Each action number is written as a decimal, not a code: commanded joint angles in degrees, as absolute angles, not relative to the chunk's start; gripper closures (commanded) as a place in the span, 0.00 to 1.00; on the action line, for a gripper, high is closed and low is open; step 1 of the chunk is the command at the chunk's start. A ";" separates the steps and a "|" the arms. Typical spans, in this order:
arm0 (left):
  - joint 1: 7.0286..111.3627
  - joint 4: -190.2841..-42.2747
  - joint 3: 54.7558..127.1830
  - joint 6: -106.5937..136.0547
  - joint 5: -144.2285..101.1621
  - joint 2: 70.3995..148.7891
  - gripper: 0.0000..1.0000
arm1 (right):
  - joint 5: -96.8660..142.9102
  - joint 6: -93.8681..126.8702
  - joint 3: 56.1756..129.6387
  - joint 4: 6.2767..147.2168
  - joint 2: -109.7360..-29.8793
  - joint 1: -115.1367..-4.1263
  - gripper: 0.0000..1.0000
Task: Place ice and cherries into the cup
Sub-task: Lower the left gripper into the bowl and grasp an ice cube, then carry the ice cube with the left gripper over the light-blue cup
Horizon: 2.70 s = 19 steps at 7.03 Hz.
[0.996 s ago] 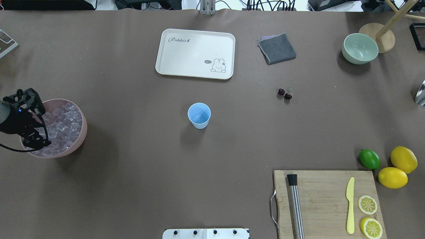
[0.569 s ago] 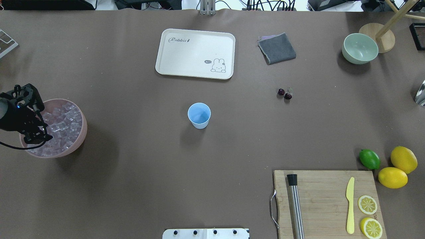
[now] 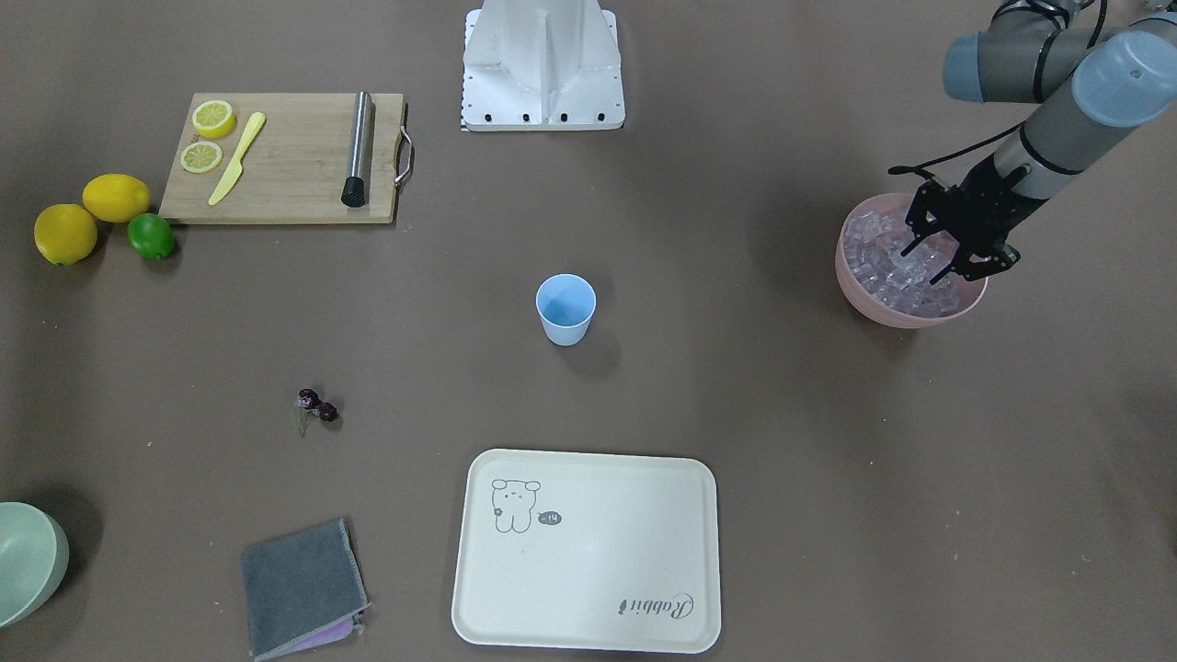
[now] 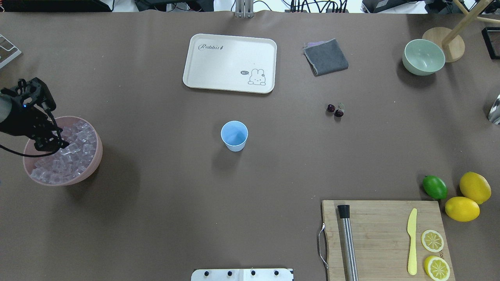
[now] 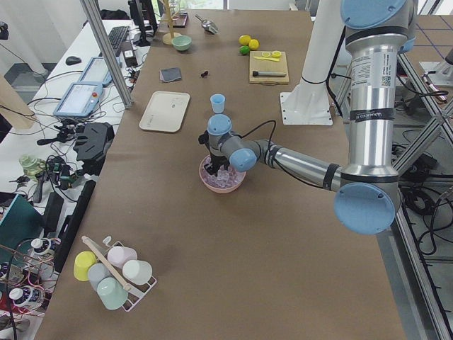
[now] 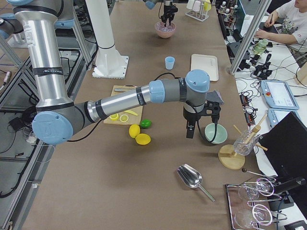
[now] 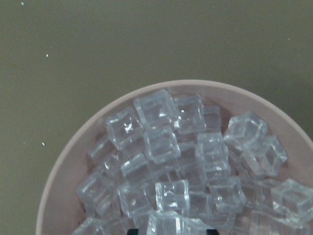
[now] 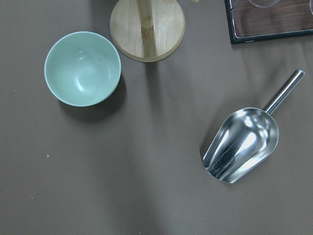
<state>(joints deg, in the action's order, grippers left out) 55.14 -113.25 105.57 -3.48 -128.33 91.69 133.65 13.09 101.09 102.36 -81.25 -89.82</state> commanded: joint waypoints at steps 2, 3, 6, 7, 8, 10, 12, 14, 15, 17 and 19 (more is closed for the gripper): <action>61.25 -103.49 104.33 -2.21 -129.81 105.24 1.00 | 133.77 13.10 100.55 102.39 -81.39 -89.82 0.00; 61.26 -100.75 103.37 3.28 -129.81 111.30 1.00 | 133.77 13.10 100.37 102.39 -81.47 -89.65 0.00; 58.64 -101.42 100.73 12.28 -129.81 120.30 1.00 | 133.86 13.10 99.14 102.39 -81.56 -89.56 0.00; 55.93 -101.60 100.64 16.92 -129.55 123.11 1.00 | 133.86 13.10 99.05 102.39 -81.82 -89.56 0.00; 52.59 -103.95 100.55 20.36 -128.85 124.00 1.00 | 134.03 13.10 99.40 102.39 -82.35 -89.56 0.00; 45.83 -109.40 99.94 24.34 -122.82 124.89 1.00 | 133.68 13.01 99.15 102.39 -82.71 -89.56 0.00; 40.89 -109.69 96.08 24.35 -115.95 129.69 1.00 | 133.51 13.10 99.67 102.57 -83.84 -89.65 0.00; 40.17 -111.86 89.60 24.08 -115.84 134.61 1.00 | 133.59 13.10 99.76 102.48 -84.72 -89.56 0.00; 39.90 -116.84 85.30 24.08 -115.84 135.69 1.00 | 133.68 13.10 99.67 102.48 -84.90 -89.65 0.00; 36.58 -118.83 83.93 23.73 -113.57 136.14 1.00 | 133.68 13.10 99.14 102.39 -85.87 -89.56 0.00; 34.37 -118.74 84.89 23.64 -110.48 134.83 1.00 | 134.03 13.53 99.84 102.39 -86.48 -89.65 0.00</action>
<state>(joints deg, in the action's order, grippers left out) 35.43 -118.72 84.33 23.74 -111.78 135.61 133.88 13.19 99.66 102.40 -86.17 -89.61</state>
